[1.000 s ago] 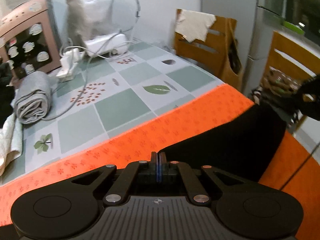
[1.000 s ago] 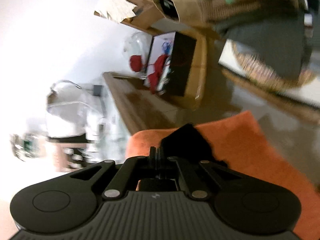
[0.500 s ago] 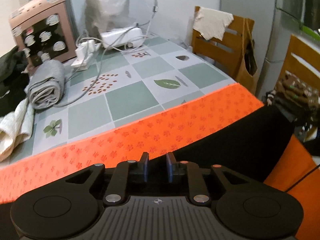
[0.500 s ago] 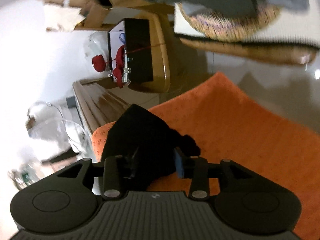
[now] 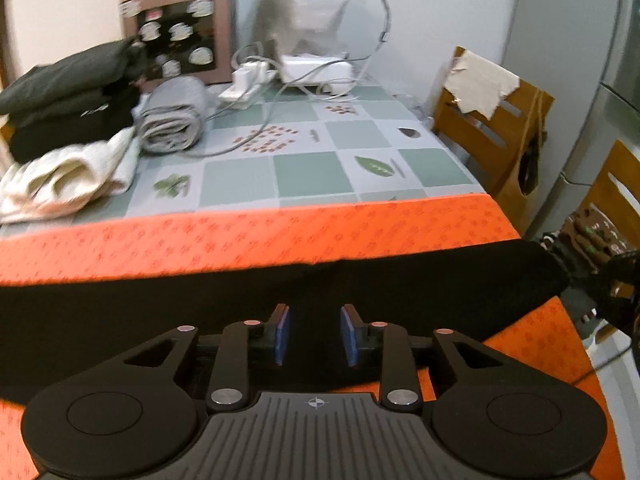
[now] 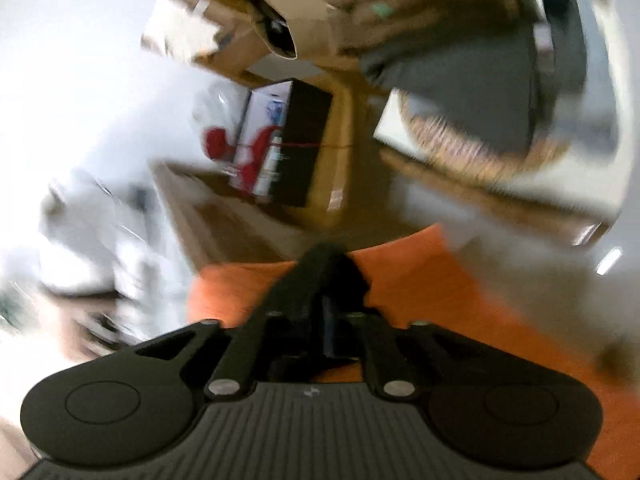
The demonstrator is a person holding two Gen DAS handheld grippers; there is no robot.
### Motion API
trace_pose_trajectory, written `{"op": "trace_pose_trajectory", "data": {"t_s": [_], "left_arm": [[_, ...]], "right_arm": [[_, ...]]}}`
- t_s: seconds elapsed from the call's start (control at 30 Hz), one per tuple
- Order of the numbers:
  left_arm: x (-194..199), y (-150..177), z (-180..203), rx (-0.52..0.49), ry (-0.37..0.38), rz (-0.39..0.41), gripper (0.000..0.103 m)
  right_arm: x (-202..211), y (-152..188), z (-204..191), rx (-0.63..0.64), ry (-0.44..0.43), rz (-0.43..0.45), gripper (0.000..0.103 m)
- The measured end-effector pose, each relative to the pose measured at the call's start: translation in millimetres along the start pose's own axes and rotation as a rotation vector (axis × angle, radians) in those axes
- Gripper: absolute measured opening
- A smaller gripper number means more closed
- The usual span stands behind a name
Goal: Fold clothes
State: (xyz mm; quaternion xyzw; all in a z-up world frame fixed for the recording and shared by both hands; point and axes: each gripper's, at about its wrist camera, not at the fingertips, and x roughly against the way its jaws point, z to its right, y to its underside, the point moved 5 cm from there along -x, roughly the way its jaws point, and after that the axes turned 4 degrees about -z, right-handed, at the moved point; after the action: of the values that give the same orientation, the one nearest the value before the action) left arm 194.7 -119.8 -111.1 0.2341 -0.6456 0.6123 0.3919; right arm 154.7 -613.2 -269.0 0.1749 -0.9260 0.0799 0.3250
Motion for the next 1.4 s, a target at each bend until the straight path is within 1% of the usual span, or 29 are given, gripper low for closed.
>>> {"op": "trace_pose_trajectory", "data": {"t_s": [0.03, 0.07, 0.13, 0.2, 0.23, 0.3, 0.37, 0.43, 0.5, 0.57, 0.7, 0.8, 0.9, 1.03, 1.17, 1.27, 1.33, 1.4], "left_arm": [[5, 3, -2, 0.015, 0.000, 0.001, 0.034], [11, 6, -5, 0.029, 0.000, 0.004, 0.038], [24, 13, -10, 0.052, -0.003, 0.019, 0.041], [38, 22, -17, 0.077, -0.011, 0.026, 0.046], [45, 27, -21, 0.091, -0.013, 0.029, 0.047], [56, 36, -28, 0.114, -0.018, 0.026, 0.049], [68, 48, -39, 0.132, -0.027, 0.025, 0.049], [82, 59, -50, 0.144, -0.032, 0.032, 0.050], [94, 71, -62, 0.156, -0.036, 0.038, 0.053], [107, 83, -77, 0.170, -0.036, 0.042, 0.054], [132, 103, -109, 0.159, -0.048, 0.049, 0.054], [155, 116, -137, 0.117, -0.049, 0.064, 0.056], [175, 127, -166, 0.064, -0.048, 0.068, 0.057], [201, 139, -204, 0.009, -0.060, 0.084, 0.057], [225, 148, -236, 0.015, -0.082, 0.091, 0.058], [239, 152, -255, 0.029, -0.078, 0.102, 0.059], [244, 155, -267, 0.045, -0.100, 0.096, 0.060], [247, 158, -280, 0.067, -0.083, 0.091, 0.060]], "right_arm": [[5, 1, -7, 0.050, 0.021, 0.004, 0.025], [9, 2, -13, 0.100, 0.042, 0.008, 0.026], [19, 8, -28, 0.183, 0.056, -0.002, 0.026], [29, 16, -41, 0.263, 0.066, -0.016, 0.030], [34, 22, -50, 0.310, 0.072, -0.024, 0.031], [45, 36, -67, 0.405, 0.084, -0.039, 0.036], [57, 55, -80, 0.491, 0.088, -0.062, 0.039], [67, 78, -94, 0.563, 0.085, -0.086, 0.039], [76, 103, -108, 0.631, 0.078, -0.107, 0.039], [86, 130, -122, 0.691, 0.073, -0.122, 0.039], [101, 191, -144, 0.744, 0.059, -0.128, 0.039], [112, 239, -158, 0.767, 0.063, -0.116, 0.040], [120, 285, -164, 0.783, 0.079, -0.106, 0.040], [124, 339, -169, 0.809, 0.075, -0.114, 0.040], [123, 389, -176, 0.836, 0.066, -0.144, 0.040], [121, 423, -185, 0.899, 0.057, -0.158, 0.040], [119, 446, -192, 0.952, 0.056, -0.188, 0.040], [118, 467, -199, 1.004, 0.052, -0.196, 0.041]]}}
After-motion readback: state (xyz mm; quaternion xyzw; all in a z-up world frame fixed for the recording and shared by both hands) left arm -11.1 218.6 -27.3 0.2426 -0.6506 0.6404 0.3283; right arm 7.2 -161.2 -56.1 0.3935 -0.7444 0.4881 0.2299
